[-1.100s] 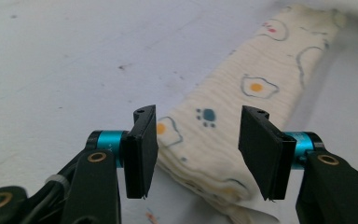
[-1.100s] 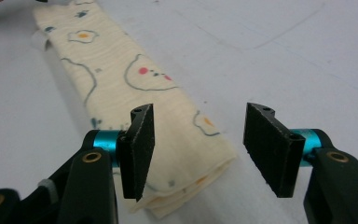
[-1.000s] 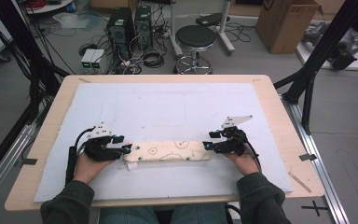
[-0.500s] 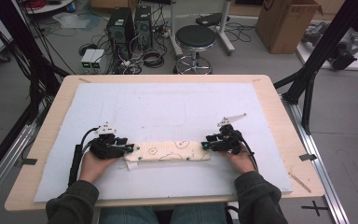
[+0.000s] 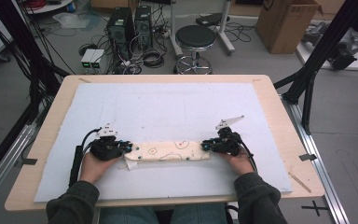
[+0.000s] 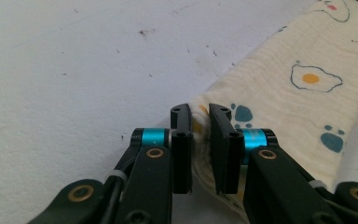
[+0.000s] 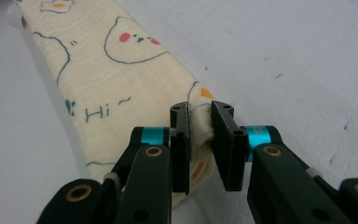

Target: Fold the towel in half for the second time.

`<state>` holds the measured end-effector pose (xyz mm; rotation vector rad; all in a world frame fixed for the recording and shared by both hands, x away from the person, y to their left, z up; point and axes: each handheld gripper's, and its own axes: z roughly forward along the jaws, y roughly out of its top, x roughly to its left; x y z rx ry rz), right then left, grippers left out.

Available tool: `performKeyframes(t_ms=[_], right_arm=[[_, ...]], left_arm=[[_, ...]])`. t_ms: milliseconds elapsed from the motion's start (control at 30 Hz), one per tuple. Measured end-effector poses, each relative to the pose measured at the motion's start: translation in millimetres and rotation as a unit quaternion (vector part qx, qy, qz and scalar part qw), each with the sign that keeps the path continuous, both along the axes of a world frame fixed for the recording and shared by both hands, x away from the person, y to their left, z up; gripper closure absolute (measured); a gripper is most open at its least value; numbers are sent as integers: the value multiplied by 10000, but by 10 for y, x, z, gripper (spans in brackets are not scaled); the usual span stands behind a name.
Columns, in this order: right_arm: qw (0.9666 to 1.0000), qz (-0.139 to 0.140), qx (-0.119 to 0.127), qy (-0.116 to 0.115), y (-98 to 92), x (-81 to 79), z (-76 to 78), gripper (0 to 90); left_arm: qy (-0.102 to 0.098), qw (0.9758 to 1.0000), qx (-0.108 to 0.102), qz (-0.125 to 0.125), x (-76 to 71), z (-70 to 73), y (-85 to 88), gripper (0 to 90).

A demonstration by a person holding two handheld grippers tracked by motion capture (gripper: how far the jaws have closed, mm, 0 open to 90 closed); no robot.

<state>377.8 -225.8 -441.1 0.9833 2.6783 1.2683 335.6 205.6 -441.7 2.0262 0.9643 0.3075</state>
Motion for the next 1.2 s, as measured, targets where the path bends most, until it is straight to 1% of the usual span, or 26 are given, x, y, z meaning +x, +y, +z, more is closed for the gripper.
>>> performKeyframes(t_ms=[67, 200, 267, 300, 367, 400, 467, 533, 633, 767, 800, 833, 900, 1067, 1100, 1133, 1200], right_arm=[[10000, -5, 56, -3, -12, 0, 9, 783], [9999, 7, -11, -121, 0, -17, 33, 787], [9999, 4, -9, -145, -5, -22, 50, 788], [9999, -21, -7, -149, -8, -25, 62, 788], [9998, -18, 12, -221, -5, -27, 92, 789], [9997, -18, 2, -231, 2, -29, 107, 789], [9995, -16, -41, -325, 25, -25, 126, 791], [9995, -24, -67, -308, 38, -12, 136, 792], [9995, -57, -79, -308, 39, 16, 133, 792], [9993, -91, -110, -351, 39, 41, 160, 793], [9992, -89, -116, -363, 45, 51, 171, 792], [9990, -83, -112, -414, 47, 64, 183, 792], [9989, -114, -99, -433, 56, 99, 210, 793], [9986, -193, -124, -482, 91, 192, 258, 793], [9984, -207, -151, -505, 96, 216, 268, 793], [9983, -239, -151, -515, 101, 241, 277, 792], [9981, -295, -160, -523, 103, 295, 300, 793]], left_arm=[[-26, 10000, -7, -10, -3, 5, 0, 809], [-92, 10000, 0, 2, -15, 25, 5, 813], [-125, 9999, -31, 19, -20, 38, 10, 815], [-146, 9998, -89, 46, -22, 42, 8, 816], [-180, 9998, -59, 63, -21, 56, 12, 817], [-187, 9998, -35, 69, -19, 63, 13, 817], [-214, 9997, -3, 67, -18, 75, 7, 818], [-246, 9997, 3, 87, -12, 87, 3, 819], [-284, 9995, -44, 143, 15, 106, 10, 819], [-321, 9992, -80, 235, 54, 105, 2, 819], [-324, 9992, -68, 233, 64, 108, 11, 819], [-322, 9991, -91, 261, 72, 108, 16, 819], [-337, 9989, -113, 309, 91, 113, 34, 819], [-357, 9979, -258, 470, 157, 99, 64, 819], [-308, 9983, -198, 447, 183, 104, 62, 819], [-342, 9982, -167, 458, 205, 113, 47, 818], [-433, 9975, -244, 504, 244, 152, 44, 819]])
